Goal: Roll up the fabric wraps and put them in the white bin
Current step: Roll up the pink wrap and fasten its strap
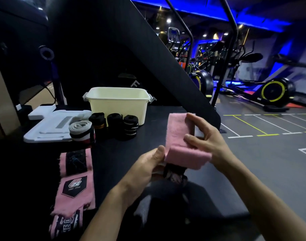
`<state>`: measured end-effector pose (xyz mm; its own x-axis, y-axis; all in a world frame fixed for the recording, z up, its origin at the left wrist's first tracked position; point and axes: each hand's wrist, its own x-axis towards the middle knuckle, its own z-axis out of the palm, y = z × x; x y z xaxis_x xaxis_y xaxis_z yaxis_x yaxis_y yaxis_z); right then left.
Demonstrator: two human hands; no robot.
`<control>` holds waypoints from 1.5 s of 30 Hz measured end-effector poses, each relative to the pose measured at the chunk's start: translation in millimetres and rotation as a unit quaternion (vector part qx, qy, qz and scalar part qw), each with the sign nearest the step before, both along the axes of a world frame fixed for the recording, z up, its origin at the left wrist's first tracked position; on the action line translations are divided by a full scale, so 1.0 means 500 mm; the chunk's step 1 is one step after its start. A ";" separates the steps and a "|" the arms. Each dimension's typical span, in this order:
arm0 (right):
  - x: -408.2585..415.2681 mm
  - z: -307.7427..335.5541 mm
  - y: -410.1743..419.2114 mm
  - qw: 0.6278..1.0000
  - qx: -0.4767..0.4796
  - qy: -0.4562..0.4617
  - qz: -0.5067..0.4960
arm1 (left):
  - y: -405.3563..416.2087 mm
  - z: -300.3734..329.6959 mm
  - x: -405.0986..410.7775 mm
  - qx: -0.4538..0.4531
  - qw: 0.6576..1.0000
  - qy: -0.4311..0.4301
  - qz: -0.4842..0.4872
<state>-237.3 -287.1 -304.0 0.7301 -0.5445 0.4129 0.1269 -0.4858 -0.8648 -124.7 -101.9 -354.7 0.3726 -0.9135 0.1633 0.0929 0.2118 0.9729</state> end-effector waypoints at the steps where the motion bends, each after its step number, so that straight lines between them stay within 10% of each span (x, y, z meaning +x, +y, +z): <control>1: 0.008 0.003 -0.013 1.000 -0.012 0.002 -0.008 | 0.001 -0.001 0.003 0.005 1.000 -0.003 -0.012; 18: 0.101 0.014 -0.110 0.999 0.009 0.008 -0.040 | 0.005 -0.017 -0.005 0.050 0.998 -0.027 0.010; 22: 0.134 -0.017 -0.137 0.990 -0.032 0.131 -0.044 | 0.005 -0.019 -0.009 0.135 0.989 -0.055 0.030; 26: 0.156 -0.070 -0.142 0.899 -0.245 0.346 -0.110 | 0.008 -0.019 -0.010 0.213 0.959 -0.174 0.070; 32: 0.190 -0.046 -0.091 0.826 -0.382 0.408 -0.070 | 0.007 -0.013 0.002 0.232 0.901 -0.346 0.117; 41: 0.192 -0.039 -0.030 0.574 -0.534 0.612 0.101 | -0.008 -0.009 -0.014 0.275 0.831 -0.471 0.113; 45: 0.165 -0.042 -0.037 0.596 -0.525 0.593 0.132 | 0.012 0.008 -0.002 0.244 0.827 -0.485 0.146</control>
